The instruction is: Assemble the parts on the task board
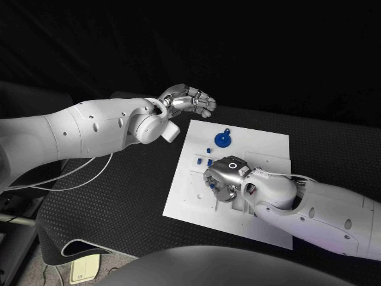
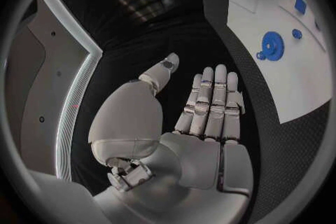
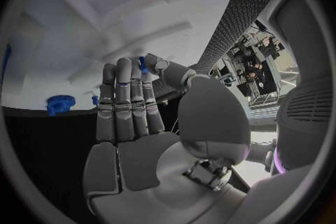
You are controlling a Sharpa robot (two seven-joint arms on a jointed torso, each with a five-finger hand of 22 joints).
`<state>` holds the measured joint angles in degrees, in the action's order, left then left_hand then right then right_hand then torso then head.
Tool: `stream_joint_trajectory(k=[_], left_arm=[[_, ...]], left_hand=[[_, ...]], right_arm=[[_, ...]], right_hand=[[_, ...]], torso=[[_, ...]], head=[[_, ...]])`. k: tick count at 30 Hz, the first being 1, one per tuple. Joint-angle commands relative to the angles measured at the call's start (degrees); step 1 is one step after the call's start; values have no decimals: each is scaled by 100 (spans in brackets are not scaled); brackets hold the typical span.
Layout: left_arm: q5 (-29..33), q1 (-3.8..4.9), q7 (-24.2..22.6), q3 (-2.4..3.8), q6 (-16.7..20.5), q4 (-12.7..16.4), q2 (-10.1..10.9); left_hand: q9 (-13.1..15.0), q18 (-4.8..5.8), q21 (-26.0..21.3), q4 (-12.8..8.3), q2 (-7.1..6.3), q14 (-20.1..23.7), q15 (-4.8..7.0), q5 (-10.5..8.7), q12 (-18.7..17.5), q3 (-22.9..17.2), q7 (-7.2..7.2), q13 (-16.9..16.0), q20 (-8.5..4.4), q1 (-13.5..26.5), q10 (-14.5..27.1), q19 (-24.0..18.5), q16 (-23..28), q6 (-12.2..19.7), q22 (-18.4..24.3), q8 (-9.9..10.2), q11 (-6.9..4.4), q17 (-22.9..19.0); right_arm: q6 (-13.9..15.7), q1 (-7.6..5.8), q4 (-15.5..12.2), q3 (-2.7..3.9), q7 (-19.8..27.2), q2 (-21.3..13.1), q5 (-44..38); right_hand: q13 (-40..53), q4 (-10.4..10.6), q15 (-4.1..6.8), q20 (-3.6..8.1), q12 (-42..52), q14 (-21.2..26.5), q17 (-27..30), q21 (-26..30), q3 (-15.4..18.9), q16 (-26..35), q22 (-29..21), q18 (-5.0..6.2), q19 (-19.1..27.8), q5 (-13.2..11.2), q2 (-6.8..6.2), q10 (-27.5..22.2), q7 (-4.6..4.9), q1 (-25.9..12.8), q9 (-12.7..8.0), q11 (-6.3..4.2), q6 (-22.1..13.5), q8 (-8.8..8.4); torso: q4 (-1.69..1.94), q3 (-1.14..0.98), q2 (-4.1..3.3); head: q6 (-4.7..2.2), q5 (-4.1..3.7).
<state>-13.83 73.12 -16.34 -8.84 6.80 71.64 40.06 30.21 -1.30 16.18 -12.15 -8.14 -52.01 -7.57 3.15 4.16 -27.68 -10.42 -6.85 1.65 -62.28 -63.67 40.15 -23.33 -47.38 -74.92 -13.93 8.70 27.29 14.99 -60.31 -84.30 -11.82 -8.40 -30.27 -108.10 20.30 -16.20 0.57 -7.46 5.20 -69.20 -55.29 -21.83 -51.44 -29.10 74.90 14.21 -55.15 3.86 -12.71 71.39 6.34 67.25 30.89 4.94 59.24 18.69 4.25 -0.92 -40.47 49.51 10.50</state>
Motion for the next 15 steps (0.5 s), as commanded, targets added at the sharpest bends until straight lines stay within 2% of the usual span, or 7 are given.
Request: stream_joint_trajectory(k=[1,3,5,7,9,15], left_arm=[[31,5,-33,2,-78,10,-5],[31,5,-35,2,-82,11,-6],[31,5,-30,2,-82,10,-4],[32,5,-30,2,-74,6,0],[32,5,-32,1,-71,4,3],[32,5,-32,1,-79,-2,2]], left_hand=[[-9,-51,-40,45,-15,-14,14,12,-3,-1,-26,6,5,-51,-37,51,17,24,-9,-36,6,9],[-9,-51,-41,46,-16,-14,14,12,-3,-1,-26,6,5,-51,-37,51,17,25,-9,-36,6,9],[-9,-51,-41,46,-16,-14,14,12,-3,-1,-26,7,5,-51,-37,51,17,25,-10,-36,6,9],[-10,-50,-42,47,-16,-13,14,12,-3,0,-26,7,5,-50,-37,52,17,25,-10,-36,6,10],[-10,-50,-43,47,-17,-13,14,12,-3,0,-27,7,5,-50,-36,52,18,26,-10,-36,6,10],[-11,-50,-44,47,-19,-13,14,12,-4,0,-27,9,4,-50,-36,52,18,27,-11,-35,6,10]], right_arm=[[-63,14,12,-14,57,-23,166],[-5,13,8,-14,53,-37,195],[115,13,-3,-14,71,-54,238],[215,12,-20,-14,88,-72,285],[351,11,-41,-14,104,-95,306],[624,-21,-145,-12,184,-190,413]], right_hand=[[-156,12,-72,-42,-125,122,48,68,23,103,107,-3,135,58,-137,-209,71,-122,-43,102,-149,-96],[-248,33,-123,-70,-136,192,75,103,58,166,122,-11,218,76,-229,-377,134,-151,-78,163,-284,-173],[-286,52,-138,-81,-125,214,81,107,79,186,129,-11,241,75,-282,-422,149,-172,-87,179,-316,-190],[-368,80,-183,-96,-141,281,95,118,127,230,134,-12,293,-11,-383,-577,207,-225,-120,233,-449,-260],[-474,87,-232,-113,-123,363,111,123,174,278,142,-19,360,-32,-409,-752,265,-258,-159,290,-590,-329],[-627,38,-274,-129,-41,413,114,97,279,300,142,-20,432,-61,-438,-943,322,-324,-219,339,-749,-390]], torso=[[-4,-3,-2],[-3,-5,-5],[2,-4,-5],[4,-2,-5],[3,-2,-4],[4,0,-4]], head=[[-7,4],[-8,0],[-11,-3],[-12,-4],[-18,-6],[-25,-13]])
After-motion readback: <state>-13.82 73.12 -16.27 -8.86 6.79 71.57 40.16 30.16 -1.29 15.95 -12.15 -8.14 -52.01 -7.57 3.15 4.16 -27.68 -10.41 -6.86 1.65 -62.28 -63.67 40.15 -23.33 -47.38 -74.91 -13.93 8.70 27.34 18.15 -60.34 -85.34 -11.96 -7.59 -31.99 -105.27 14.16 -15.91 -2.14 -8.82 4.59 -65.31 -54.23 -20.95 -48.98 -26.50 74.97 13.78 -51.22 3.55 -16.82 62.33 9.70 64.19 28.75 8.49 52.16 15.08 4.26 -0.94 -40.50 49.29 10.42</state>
